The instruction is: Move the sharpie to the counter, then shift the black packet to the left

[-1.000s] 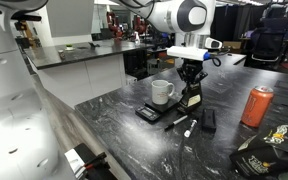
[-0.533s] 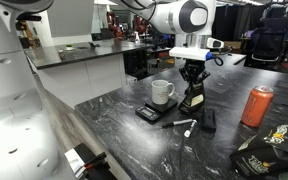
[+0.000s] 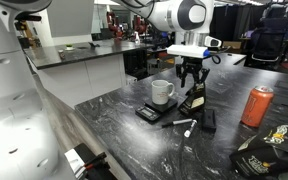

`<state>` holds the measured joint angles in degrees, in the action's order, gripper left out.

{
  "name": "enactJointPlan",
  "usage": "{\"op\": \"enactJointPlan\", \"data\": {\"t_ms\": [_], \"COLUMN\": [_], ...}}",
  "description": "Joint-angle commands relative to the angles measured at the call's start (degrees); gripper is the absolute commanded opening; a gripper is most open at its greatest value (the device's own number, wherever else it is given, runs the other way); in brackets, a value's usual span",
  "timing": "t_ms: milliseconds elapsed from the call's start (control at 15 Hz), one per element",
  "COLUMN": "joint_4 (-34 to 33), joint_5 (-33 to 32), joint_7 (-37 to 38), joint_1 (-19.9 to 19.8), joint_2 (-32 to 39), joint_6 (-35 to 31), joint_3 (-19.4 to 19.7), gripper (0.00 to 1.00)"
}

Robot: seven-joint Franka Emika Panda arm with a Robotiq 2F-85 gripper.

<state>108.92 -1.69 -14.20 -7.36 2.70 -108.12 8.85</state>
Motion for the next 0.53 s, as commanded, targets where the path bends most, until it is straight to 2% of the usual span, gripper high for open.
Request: {"op": "enactJointPlan", "data": {"t_ms": [0, 67, 133, 467], "joint_4": [0.0, 0.3, 0.5, 1.5], "joint_5": [0.8, 0.9, 1.0, 1.2], "joint_7": [-0.1, 0.1, 0.3, 0.7], "joint_1": [-0.4, -0.4, -0.4, 0.1], "joint_2": [-2.4, -3.1, -4.0, -7.9], "joint_6": [4.2, 4.6, 5.0, 6.0], "joint_3": [-0.4, -0.3, -0.3, -0.4], "gripper": [0.9, 0.98, 1.0, 1.0]}}
